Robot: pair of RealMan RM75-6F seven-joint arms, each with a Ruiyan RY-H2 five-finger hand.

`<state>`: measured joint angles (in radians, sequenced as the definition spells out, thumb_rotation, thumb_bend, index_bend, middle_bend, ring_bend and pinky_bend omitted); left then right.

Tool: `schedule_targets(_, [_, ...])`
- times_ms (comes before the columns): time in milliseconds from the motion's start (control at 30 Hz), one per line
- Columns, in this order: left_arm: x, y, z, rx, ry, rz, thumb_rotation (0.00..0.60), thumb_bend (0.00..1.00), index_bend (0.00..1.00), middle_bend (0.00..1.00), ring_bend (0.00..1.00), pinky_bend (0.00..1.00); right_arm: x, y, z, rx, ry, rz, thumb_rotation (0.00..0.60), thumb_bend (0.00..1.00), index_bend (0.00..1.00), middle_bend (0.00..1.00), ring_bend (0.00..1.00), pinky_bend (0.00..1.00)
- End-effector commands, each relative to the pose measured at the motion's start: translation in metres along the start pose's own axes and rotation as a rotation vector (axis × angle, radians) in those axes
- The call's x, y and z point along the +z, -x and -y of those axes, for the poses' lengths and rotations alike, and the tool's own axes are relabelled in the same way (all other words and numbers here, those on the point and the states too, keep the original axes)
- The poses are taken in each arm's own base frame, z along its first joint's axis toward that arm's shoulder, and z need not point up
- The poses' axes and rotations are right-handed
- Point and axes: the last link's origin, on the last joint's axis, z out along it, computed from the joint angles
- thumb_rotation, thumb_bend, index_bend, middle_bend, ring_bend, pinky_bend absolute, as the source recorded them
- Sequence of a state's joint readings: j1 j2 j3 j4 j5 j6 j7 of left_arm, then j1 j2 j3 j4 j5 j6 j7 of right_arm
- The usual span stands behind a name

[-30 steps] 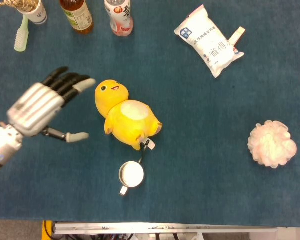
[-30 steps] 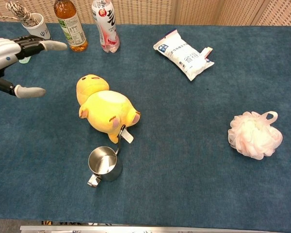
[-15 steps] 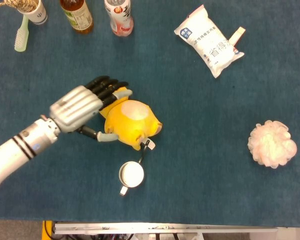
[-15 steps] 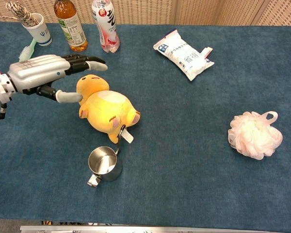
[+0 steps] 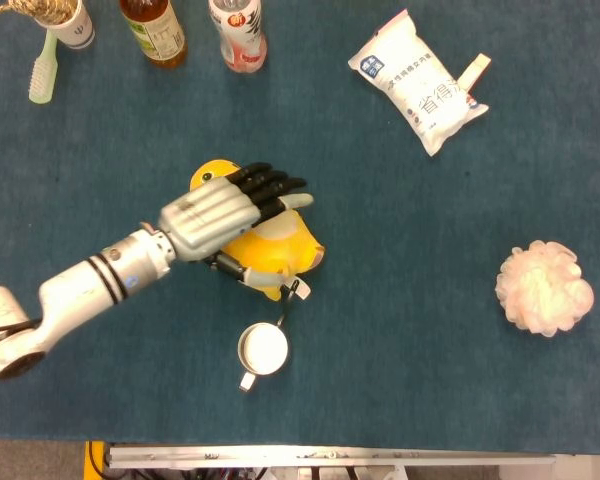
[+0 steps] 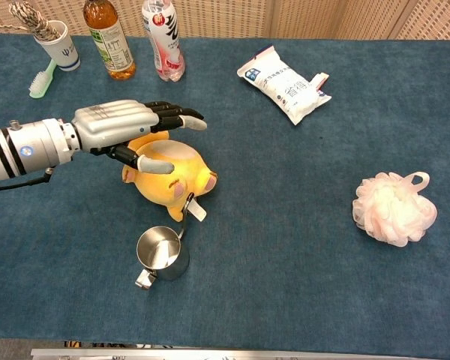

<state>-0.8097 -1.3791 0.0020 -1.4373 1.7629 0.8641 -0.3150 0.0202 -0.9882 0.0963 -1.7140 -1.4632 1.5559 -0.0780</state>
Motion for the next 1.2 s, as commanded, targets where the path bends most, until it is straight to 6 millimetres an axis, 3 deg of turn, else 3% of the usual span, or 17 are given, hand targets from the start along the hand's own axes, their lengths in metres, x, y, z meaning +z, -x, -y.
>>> schedule_targets(33, [0.012,0.003,-0.002,0.008,0.002,0.012,0.035,0.02,0.05,0.04,0.0,0.0,-0.001,0.0,-0.002,0.001,0.006,0.002,0.6,0.16,0.27,0.36,0.27,0.3])
schedule_targets(200, [0.023,0.012,-0.006,0.02,-0.001,0.044,0.034,0.02,0.05,0.04,0.0,0.0,-0.002,-0.001,-0.006,0.0,0.018,-0.001,0.6,0.16,0.27,0.36,0.27,0.3])
schedule_targets(567, [0.027,0.03,-0.01,0.049,-0.016,0.114,0.014,0.02,0.05,0.04,0.0,0.0,-0.002,0.0,-0.011,0.008,0.025,0.0,0.6,0.16,0.27,0.36,0.27,0.3])
schedule_targets(967, [0.004,0.035,-0.01,0.036,-0.037,0.158,0.014,0.02,0.05,0.03,0.0,0.0,-0.004,-0.001,-0.012,0.014,0.024,-0.006,0.6,0.17,0.27,0.36,0.27,0.3])
schedule_targets(1200, [-0.003,0.025,-0.018,0.011,-0.023,0.1,0.015,0.02,0.05,0.03,0.0,0.0,-0.007,-0.001,-0.013,0.018,0.025,-0.01,0.6,0.16,0.27,0.36,0.27,0.3])
